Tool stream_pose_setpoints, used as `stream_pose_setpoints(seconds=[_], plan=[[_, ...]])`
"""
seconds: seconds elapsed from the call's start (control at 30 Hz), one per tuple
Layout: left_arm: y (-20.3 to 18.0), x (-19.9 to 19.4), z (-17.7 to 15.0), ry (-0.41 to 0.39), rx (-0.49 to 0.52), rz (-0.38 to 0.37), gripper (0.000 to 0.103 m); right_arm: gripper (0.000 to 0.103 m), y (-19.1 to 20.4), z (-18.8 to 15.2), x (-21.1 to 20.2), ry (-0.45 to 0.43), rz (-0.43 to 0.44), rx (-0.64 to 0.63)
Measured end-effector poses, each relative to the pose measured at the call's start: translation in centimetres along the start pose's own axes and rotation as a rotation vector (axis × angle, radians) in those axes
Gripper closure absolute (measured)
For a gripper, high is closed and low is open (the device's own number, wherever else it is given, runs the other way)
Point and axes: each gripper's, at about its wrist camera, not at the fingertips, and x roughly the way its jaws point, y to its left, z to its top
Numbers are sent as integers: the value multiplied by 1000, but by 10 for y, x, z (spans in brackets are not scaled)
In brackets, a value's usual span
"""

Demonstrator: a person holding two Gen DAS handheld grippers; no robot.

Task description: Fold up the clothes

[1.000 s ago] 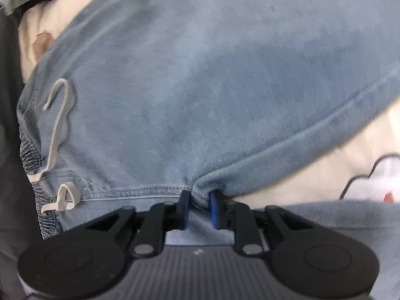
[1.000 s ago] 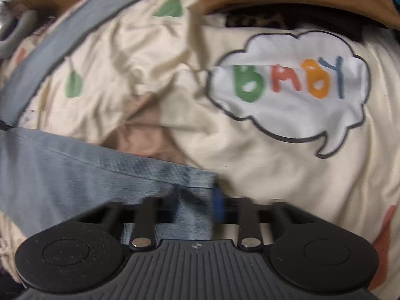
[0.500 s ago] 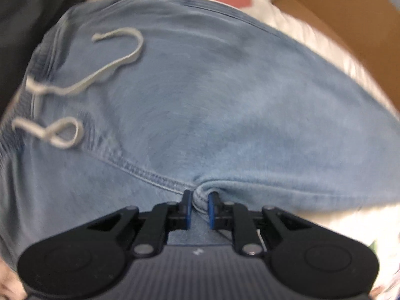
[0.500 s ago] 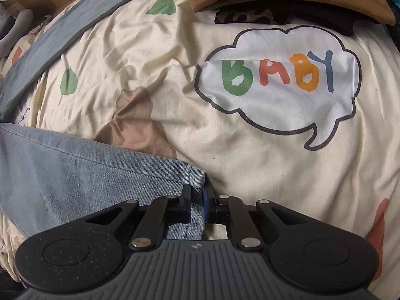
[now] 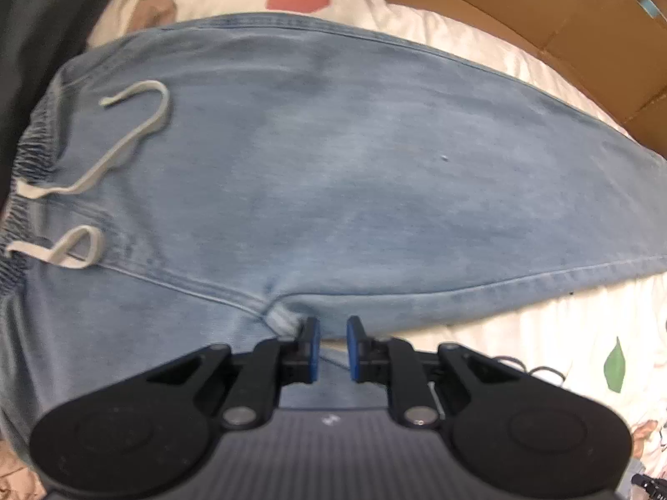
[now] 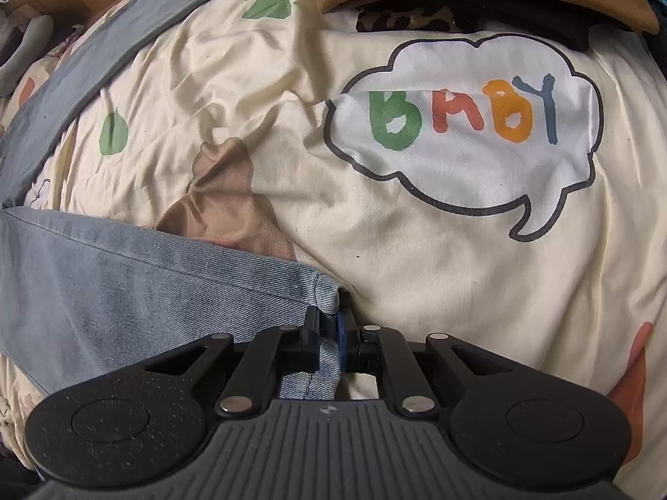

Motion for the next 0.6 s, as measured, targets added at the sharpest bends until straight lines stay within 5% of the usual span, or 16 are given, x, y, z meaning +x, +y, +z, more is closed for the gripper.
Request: stream_pose_setpoints(seconds=[0.2,0.3,0.6], plan=[[-8,30,-9,73,-62,24,88,97,-1,0,0,5,3,-2],[-3,37,-12,125,-122,27,78,97,-1,1,-1,7,3,-7],[-4,26,-8,143,-155,28,66,97,-2,0,0,9,6,-14]])
